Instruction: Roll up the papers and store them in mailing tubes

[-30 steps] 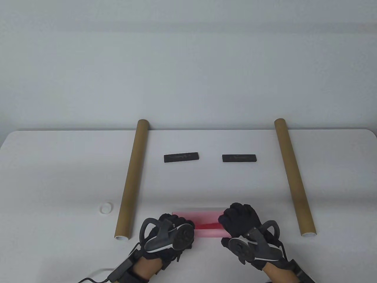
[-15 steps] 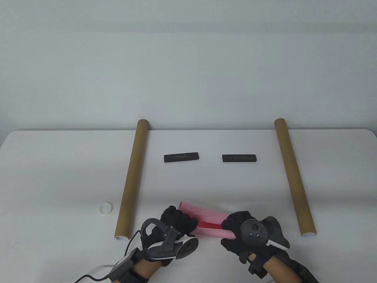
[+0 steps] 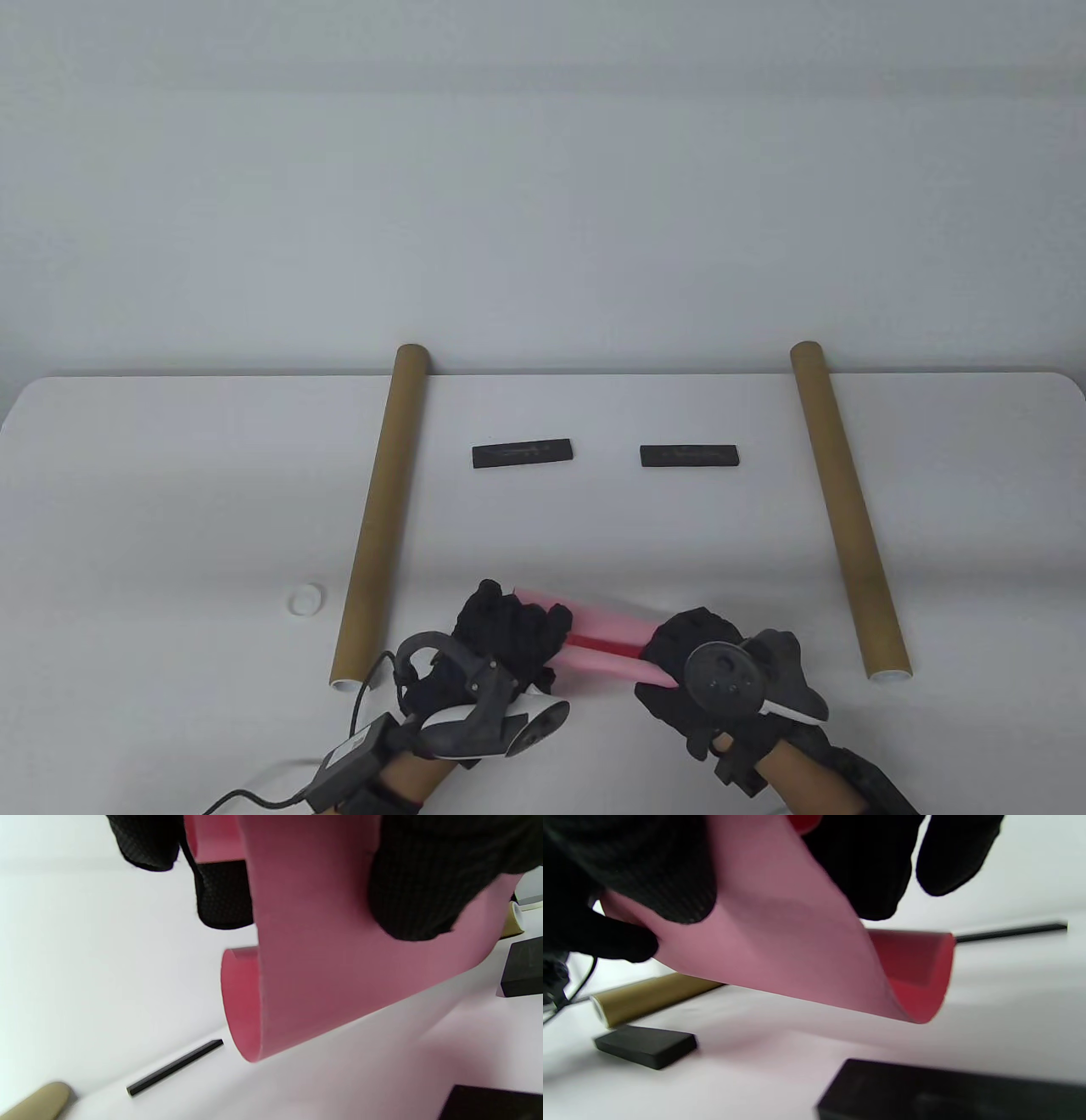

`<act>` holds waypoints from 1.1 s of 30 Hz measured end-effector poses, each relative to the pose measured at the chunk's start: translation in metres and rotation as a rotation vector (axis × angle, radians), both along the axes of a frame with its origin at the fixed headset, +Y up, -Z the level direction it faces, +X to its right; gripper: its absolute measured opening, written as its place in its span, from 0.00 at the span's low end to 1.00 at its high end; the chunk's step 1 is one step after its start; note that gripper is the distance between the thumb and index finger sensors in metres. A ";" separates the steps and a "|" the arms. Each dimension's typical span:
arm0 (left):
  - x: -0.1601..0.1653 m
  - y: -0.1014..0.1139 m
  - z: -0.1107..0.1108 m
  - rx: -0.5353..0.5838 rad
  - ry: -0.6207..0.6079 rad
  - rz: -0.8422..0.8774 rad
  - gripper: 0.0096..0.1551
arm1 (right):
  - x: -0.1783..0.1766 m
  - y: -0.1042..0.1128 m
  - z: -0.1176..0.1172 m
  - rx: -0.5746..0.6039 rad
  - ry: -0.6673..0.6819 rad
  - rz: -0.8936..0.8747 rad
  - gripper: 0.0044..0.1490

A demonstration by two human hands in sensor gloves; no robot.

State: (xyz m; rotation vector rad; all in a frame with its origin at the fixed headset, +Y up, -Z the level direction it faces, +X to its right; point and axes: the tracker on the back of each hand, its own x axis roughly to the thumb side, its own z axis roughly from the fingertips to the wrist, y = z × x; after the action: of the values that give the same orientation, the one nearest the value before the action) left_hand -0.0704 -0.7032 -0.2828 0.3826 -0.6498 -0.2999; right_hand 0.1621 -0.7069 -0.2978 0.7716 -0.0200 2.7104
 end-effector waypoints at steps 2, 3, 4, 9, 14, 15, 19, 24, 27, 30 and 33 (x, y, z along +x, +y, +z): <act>0.000 0.000 -0.001 -0.031 -0.001 0.034 0.40 | 0.000 0.001 0.001 -0.010 0.011 -0.001 0.30; -0.001 -0.001 -0.003 -0.057 0.001 0.045 0.36 | 0.000 0.002 0.003 0.020 0.012 0.021 0.33; -0.002 -0.003 -0.006 -0.099 0.013 0.061 0.31 | -0.002 0.003 0.006 0.086 0.009 0.065 0.39; -0.019 -0.021 -0.032 -0.581 0.091 0.344 0.24 | -0.008 0.005 0.016 0.339 -0.004 0.227 0.41; -0.016 -0.017 -0.023 -0.385 0.076 0.212 0.34 | -0.006 0.003 0.010 0.243 -0.011 0.171 0.30; -0.014 -0.015 -0.019 -0.313 0.065 0.166 0.39 | -0.005 0.003 0.009 0.214 -0.006 0.158 0.31; -0.006 -0.008 -0.009 -0.129 0.010 0.068 0.42 | -0.003 0.006 0.007 0.143 0.015 0.107 0.34; -0.010 -0.008 -0.014 -0.244 0.040 0.154 0.31 | -0.003 0.005 0.009 0.189 0.007 0.156 0.43; -0.014 -0.011 -0.021 -0.393 0.064 0.250 0.29 | -0.004 0.007 0.011 0.277 -0.016 0.198 0.43; -0.016 -0.013 -0.023 -0.456 0.069 0.272 0.29 | -0.002 0.010 0.012 0.300 -0.023 0.166 0.32; -0.013 -0.014 -0.019 -0.377 0.064 0.220 0.36 | 0.000 0.010 0.010 0.251 -0.008 0.146 0.30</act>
State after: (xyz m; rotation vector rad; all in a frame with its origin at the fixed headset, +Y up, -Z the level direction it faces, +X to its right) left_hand -0.0836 -0.7174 -0.3016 0.0802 -0.5811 0.0227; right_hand 0.1618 -0.6966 -0.2880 0.8624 -0.3231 2.8855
